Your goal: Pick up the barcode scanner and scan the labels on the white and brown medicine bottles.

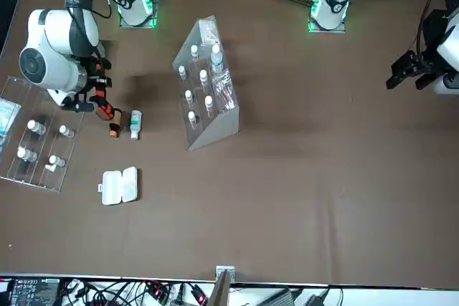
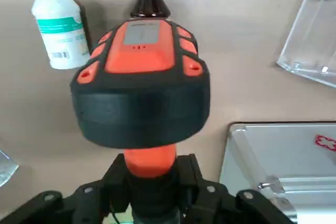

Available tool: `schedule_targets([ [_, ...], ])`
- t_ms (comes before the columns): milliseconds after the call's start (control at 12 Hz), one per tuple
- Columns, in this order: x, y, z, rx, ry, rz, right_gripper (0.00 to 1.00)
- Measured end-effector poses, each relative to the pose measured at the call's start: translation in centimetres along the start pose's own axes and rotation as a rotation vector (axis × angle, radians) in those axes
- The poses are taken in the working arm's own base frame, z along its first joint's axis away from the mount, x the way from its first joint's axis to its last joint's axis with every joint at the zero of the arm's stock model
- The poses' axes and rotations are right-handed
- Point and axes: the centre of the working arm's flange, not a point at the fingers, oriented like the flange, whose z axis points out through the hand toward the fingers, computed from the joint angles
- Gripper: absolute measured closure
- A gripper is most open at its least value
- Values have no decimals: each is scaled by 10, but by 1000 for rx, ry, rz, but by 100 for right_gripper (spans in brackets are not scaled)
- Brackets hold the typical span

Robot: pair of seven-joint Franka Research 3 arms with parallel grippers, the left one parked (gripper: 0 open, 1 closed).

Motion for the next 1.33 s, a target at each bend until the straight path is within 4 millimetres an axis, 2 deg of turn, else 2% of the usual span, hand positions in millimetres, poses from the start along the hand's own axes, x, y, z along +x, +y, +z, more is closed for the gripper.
schedule_targets([
  [500,1,9,14,6,-35,11,56],
  [917,3,9,20,5,-49,11,56],
  [1167,6,-2,10,-1,-25,-10,56],
  [1333,9,-25,-5,-8,7,-50,56],
])
